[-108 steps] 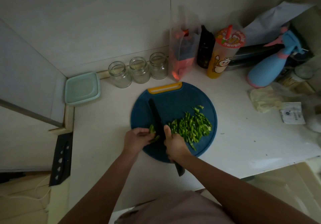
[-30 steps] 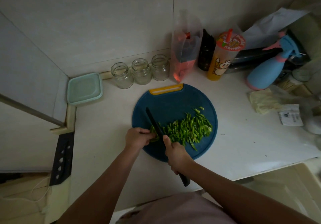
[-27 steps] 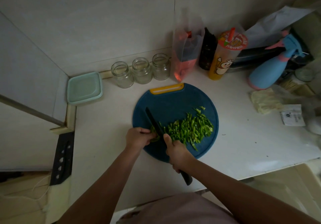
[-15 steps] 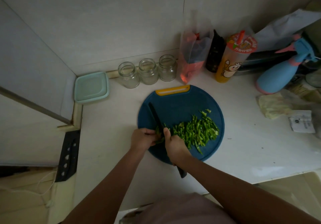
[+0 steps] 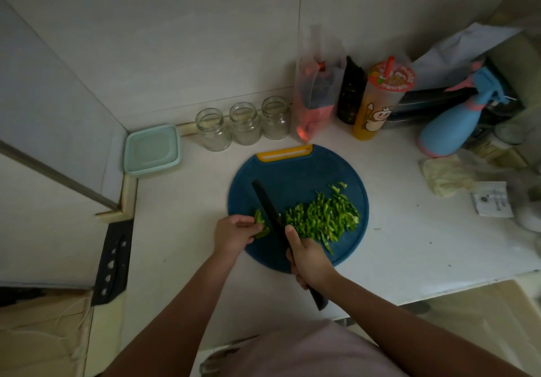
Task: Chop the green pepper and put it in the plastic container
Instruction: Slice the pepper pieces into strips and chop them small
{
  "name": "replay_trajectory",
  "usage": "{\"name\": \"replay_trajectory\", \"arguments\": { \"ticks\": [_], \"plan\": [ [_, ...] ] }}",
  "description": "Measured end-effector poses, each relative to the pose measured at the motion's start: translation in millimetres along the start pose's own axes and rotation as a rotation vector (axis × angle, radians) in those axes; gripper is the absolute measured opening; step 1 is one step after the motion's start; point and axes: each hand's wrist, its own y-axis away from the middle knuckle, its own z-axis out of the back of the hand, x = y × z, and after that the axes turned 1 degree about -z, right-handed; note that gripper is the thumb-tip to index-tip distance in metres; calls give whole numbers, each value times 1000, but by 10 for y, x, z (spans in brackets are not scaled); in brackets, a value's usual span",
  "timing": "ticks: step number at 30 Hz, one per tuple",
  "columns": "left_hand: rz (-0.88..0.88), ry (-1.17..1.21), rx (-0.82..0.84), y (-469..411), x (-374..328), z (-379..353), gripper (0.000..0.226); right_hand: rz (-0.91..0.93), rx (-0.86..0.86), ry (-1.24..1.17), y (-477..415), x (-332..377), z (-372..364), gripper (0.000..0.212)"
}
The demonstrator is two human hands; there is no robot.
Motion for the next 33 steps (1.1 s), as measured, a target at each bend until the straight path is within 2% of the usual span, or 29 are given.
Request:
{"name": "replay_trajectory", "arguments": {
  "ticks": [23,33],
  "plan": [
    [60,-16,30,-3,-62,20,24,71,22,57,97,42,-42,61],
    [69,-37,28,-31,-58,20,27,47,2,101,67,16,-58,61]
  ]
}}
